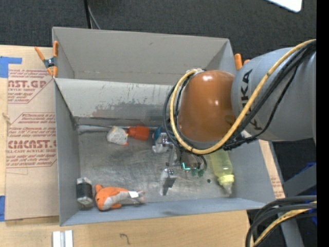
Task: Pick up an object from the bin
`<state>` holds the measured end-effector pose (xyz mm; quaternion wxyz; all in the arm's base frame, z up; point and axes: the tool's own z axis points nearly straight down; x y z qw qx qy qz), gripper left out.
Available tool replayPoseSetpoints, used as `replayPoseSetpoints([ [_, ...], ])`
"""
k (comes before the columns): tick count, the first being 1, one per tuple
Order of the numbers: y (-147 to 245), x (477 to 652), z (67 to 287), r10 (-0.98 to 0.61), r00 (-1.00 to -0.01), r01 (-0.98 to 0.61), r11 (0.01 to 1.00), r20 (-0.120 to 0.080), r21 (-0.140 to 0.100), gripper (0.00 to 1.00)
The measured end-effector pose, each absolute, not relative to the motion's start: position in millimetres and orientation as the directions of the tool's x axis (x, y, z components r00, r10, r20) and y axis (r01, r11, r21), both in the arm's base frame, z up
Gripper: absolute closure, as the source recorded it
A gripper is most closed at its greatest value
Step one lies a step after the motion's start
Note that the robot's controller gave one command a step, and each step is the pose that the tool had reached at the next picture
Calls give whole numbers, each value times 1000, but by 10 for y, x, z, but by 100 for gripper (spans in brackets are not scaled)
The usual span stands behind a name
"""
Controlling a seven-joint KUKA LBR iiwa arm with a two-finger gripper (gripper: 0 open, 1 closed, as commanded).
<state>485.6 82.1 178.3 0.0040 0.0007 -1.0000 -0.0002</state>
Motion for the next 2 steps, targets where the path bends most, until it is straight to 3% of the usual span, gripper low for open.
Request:
replayPoseSetpoints([
  [1,815,4876,1821,-1,-1000,-1,1000,0,1,0],
  [2,1698,4846,1155,-63,-998,-63,998,-3,2,0],
])
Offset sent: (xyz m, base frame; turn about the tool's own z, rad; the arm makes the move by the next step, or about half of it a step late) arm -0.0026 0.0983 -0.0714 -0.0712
